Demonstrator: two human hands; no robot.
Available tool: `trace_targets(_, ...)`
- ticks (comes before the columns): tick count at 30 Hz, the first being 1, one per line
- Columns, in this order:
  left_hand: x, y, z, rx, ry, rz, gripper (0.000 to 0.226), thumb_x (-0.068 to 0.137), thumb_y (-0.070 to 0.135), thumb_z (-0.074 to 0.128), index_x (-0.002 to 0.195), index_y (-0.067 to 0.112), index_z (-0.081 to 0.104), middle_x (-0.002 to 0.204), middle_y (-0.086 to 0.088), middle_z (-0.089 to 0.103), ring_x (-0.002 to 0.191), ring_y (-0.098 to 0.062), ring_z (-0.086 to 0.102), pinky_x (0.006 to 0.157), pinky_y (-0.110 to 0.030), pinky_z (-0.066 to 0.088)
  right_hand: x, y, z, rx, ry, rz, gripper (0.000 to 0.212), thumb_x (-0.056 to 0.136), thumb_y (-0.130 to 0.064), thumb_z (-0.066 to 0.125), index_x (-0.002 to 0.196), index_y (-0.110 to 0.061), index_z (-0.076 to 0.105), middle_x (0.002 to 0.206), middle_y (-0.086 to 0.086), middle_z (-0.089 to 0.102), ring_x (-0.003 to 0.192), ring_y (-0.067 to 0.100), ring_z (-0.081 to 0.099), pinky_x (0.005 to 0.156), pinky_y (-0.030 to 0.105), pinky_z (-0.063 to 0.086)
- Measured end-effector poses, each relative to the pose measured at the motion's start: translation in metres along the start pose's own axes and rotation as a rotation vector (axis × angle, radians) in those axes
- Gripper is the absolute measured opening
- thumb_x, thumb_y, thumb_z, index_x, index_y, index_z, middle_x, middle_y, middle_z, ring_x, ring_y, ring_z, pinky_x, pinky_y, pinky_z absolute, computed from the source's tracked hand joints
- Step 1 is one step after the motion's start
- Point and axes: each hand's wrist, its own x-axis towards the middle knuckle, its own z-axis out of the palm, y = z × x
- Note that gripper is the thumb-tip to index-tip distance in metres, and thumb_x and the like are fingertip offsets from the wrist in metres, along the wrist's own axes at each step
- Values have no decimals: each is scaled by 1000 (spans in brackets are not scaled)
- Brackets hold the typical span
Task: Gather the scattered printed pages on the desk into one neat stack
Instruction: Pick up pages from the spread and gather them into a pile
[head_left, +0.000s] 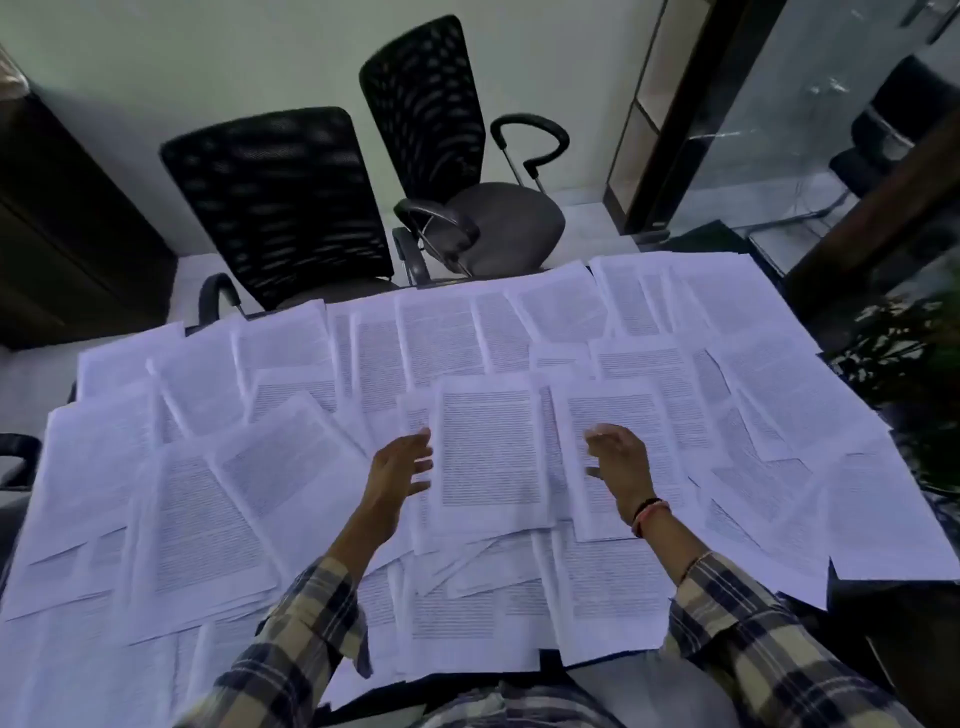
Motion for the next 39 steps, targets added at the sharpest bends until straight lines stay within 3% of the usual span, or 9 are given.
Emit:
trace_targets(4, 28, -12, 28, 154, 59, -91, 30, 96, 44, 70, 112, 18, 69, 125, -10, 66, 111, -26, 62, 98, -48, 53, 41, 11, -56, -289, 159, 61, 43, 91, -17, 73, 131, -5, 60, 133, 19, 62, 121, 37, 60, 102, 42, 48)
trace_targets(6, 50, -22, 36, 249, 127, -107, 41, 93, 50, 71, 117, 17, 68, 131, -12, 65, 112, -29, 61, 101, -49, 51, 69, 15, -83, -424, 194, 91, 55, 91, -18, 74, 138, 0, 53, 140, 22, 54, 129, 38, 52, 104, 38, 40)
trace_targets(10, 82, -38, 36, 360, 251, -179, 74, 92, 49, 72, 151, 12, 48, 157, -14, 41, 130, -36, 55, 100, -40, 47, 108, 32, -104, -603, 213, 204, 78, 83, -31, 83, 143, -1, 43, 142, 30, 44, 132, 46, 40, 106, 54, 37)
trace_targets(15, 97, -52, 44, 533, 288, -281, 93, 93, 54, 68, 163, 13, 22, 164, -18, 18, 148, -41, 29, 122, -53, 29, 109, 54, -82, -739, 222, 283, 92, 75, -47, 85, 143, -7, 40, 146, 23, 36, 131, 44, 39, 101, 60, 40)
trace_targets(23, 104, -59, 65, 729, 257, -212, 100, 82, 71, 68, 159, 18, 32, 158, -13, 29, 145, -38, 32, 120, -52, 29, 99, 57, -32, -849, 82, 147, 77, 74, -51, 84, 131, -12, 49, 137, 17, 39, 122, 40, 44, 97, 55, 42)
trace_targets(29, 117, -61, 80, 312, 276, -274, 93, 76, 40, 89, 150, 10, 42, 148, -16, 51, 126, -35, 56, 101, -44, 48, 100, 59, -26, -748, 1, 119, 84, 77, -51, 83, 143, -13, 46, 143, 14, 42, 130, 37, 42, 103, 53, 41)
trace_targets(33, 118, -62, 88, 339, 287, -307, 66, 74, 38, 92, 126, 13, 60, 135, -12, 57, 109, -30, 60, 84, -39, 56, 98, 59, -24, -738, -12, 111, 83, 76, -48, 84, 142, -14, 47, 141, 15, 46, 131, 38, 42, 103, 52, 40)
trace_targets(36, 116, -60, 105, 364, 279, -315, 86, 68, 52, 92, 132, 21, 44, 136, -7, 31, 119, -33, 50, 82, -48, 62, 95, 59, -15, -839, -28, 95, 89, 73, -55, 84, 142, -15, 44, 140, 15, 41, 128, 39, 40, 100, 51, 41)
trace_targets(39, 112, -68, 129, 562, 340, -392, 132, 58, 75, 84, 153, 11, 20, 152, -18, 19, 136, -39, 37, 111, -53, 43, 91, 63, -6, -984, -33, 80, 100, 69, -63, 81, 145, -16, 37, 140, 15, 35, 124, 37, 39, 99, 50, 43)
